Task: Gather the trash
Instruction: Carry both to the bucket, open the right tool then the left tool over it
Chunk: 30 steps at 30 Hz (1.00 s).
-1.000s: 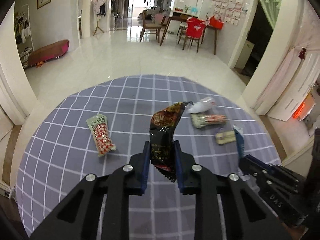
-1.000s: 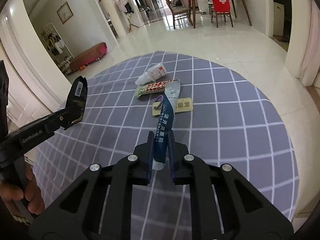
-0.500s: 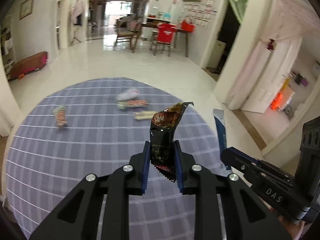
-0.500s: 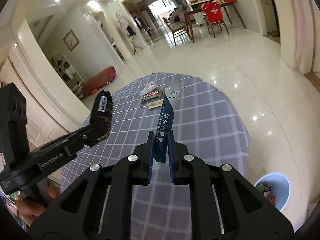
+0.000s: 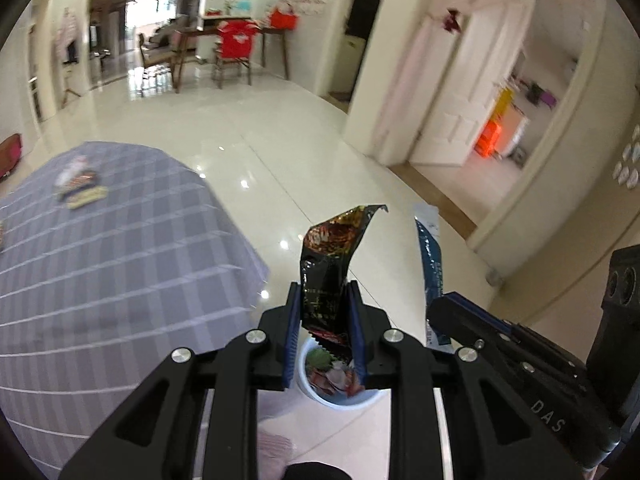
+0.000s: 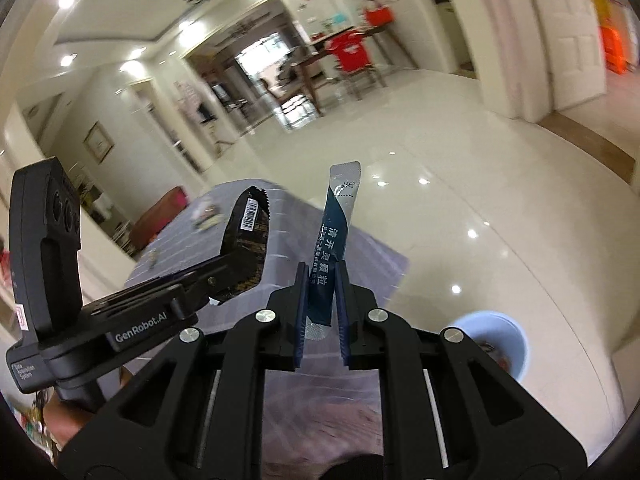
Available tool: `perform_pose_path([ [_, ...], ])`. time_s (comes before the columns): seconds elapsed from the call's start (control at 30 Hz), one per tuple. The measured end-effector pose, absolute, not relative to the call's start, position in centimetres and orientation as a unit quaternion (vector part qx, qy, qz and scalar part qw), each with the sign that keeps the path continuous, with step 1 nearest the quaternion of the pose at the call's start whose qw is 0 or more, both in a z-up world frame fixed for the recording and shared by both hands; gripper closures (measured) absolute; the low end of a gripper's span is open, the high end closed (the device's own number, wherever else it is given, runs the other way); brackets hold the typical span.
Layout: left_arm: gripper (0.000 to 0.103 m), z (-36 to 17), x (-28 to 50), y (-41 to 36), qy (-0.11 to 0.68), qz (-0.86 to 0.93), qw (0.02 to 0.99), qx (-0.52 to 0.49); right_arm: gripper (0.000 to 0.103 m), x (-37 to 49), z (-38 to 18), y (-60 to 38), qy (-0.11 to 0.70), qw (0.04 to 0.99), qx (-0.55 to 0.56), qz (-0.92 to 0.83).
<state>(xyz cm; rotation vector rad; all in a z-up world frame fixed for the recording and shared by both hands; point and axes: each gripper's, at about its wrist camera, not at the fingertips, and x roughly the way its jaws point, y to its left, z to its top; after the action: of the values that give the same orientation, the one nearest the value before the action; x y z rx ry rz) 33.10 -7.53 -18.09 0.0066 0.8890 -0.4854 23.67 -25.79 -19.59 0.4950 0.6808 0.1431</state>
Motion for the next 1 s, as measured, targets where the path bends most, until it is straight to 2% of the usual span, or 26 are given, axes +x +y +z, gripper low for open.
perform_pose_path([
  [0.13, 0.081, -20.7, 33.0, -11.3, 0.445, -0.247, 0.861, 0.016, 0.09, 22.3, -21.8, -29.2, 0.339, 0.904, 0.258, 0.037],
  [0.23, 0.081, -22.7, 33.4, -13.3, 0.459, -0.248, 0.853, 0.027, 0.082, 22.1, -23.5, -31.4, 0.339, 0.899, 0.279, 0.014],
  [0.27, 0.081, -23.2, 33.6, -13.7, 0.464, -0.249, 0.85, 0.03, 0.058, 22.4, -24.1, -32.1, 0.344, 0.895, 0.285, 0.006],
  [0.3, 0.081, -23.7, 33.7, -14.1, 0.47, -0.25, 0.846, 0.032, 0.044, 22.6, -24.7, -32.4, 0.349, 0.891, 0.29, -0.002],
  [0.33, 0.081, -24.5, 33.8, -14.6, 0.477, -0.25, 0.842, 0.036, 0.038, 22.6, -25.4, -33.0, 0.353, 0.888, 0.296, -0.01],
  [0.57, 0.081, -27.3, 33.8, -16.5, 0.499, -0.251, 0.827, 0.056, 0.038, 21.6, -27.3, -34.9, 0.361, 0.882, 0.304, -0.025],
  [1.0, 0.081, -28.8, 32.9, -18.3, 0.513, -0.261, 0.814, 0.078, 0.038, 20.7, -28.1, -35.8, 0.353, 0.883, 0.307, -0.04],
])
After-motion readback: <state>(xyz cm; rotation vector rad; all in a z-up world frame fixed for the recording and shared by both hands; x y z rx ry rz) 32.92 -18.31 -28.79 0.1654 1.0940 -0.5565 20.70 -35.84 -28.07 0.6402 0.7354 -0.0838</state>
